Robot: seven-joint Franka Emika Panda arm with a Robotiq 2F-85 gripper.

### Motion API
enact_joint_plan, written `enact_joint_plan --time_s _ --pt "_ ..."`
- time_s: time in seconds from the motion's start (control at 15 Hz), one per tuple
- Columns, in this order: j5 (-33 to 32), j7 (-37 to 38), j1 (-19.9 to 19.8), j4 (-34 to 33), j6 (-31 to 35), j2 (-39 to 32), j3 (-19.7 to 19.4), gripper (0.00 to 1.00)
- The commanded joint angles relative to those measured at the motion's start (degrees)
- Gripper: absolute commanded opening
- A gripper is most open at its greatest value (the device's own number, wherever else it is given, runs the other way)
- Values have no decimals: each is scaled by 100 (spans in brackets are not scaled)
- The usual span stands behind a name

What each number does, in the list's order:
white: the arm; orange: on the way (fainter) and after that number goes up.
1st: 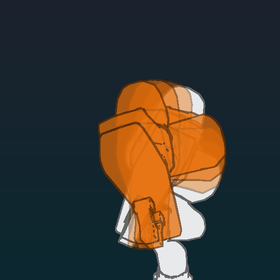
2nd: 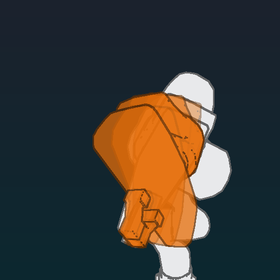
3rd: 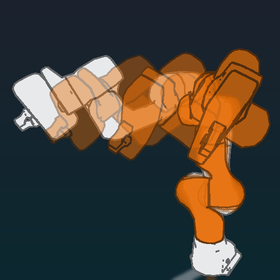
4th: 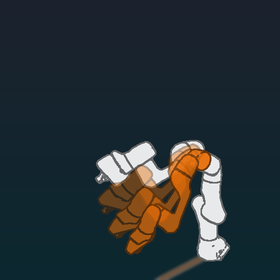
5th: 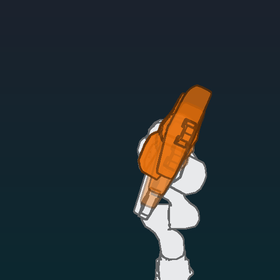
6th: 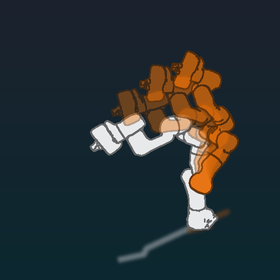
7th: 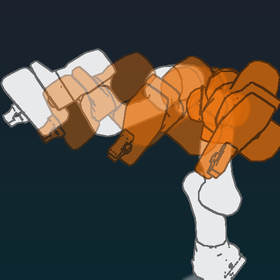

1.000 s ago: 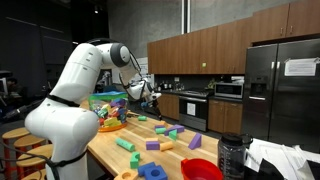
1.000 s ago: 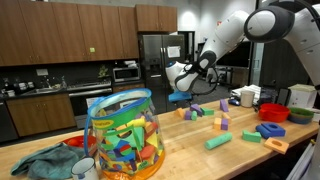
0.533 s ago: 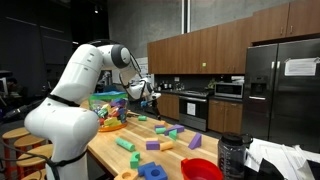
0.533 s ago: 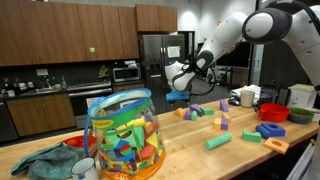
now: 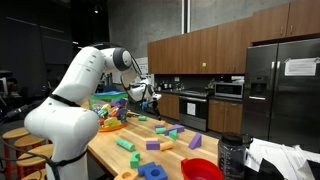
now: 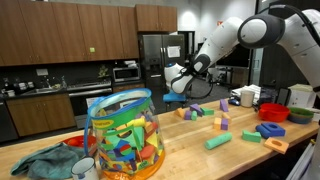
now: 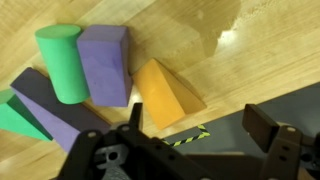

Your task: Put the blue cylinder and the orange triangle into the bag

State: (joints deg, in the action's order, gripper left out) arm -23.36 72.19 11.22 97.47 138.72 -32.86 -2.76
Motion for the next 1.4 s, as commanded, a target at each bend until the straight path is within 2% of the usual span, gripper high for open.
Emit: enact_joint_plan --time_s 0.0,0.47,1.13,1.33 --pt "91 -95 114 -197 223 -130 -230 100" --pt "-3 18 273 -533 346 -430 -691 100" --pt "-41 -217 359 -284 187 -424 -722 100" --pt "-141 -187 453 -237 -40 -457 -822 100"
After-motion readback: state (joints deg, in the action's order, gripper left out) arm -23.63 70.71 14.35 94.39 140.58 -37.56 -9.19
